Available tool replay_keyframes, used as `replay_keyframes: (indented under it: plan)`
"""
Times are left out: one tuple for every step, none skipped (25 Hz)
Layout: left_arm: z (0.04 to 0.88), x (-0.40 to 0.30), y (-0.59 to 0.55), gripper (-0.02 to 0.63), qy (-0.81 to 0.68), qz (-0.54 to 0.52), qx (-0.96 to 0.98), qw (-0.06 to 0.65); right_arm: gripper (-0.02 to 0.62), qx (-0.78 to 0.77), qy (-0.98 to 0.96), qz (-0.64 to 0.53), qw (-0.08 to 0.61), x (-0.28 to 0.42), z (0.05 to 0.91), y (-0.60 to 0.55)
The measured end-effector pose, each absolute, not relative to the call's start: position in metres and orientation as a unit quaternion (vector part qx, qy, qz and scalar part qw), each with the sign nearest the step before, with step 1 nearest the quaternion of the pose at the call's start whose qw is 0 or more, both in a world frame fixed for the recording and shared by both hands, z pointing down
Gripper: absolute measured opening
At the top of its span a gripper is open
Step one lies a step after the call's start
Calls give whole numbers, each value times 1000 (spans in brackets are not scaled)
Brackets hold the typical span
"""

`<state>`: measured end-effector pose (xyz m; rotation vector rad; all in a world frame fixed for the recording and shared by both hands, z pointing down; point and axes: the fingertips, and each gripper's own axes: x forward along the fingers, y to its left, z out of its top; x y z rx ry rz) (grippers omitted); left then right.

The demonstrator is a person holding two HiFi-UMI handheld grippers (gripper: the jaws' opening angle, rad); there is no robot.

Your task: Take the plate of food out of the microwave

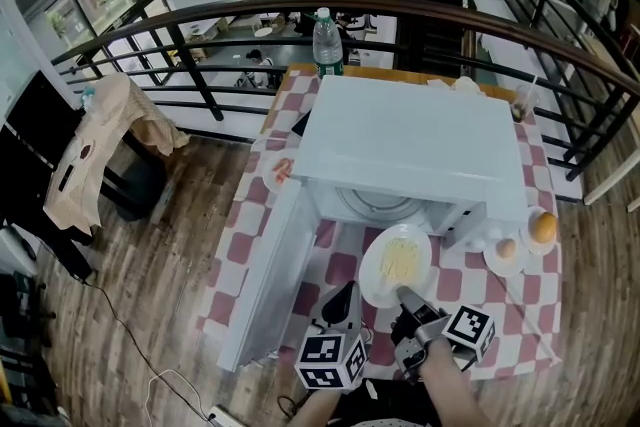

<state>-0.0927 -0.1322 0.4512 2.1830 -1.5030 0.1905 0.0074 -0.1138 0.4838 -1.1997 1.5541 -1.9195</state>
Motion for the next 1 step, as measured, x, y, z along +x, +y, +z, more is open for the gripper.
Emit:
replay_keyframes:
  plan:
    - [451,-92,-132,12,-549,70,798,238,26,-427,556,-685,198,7,483,-115]
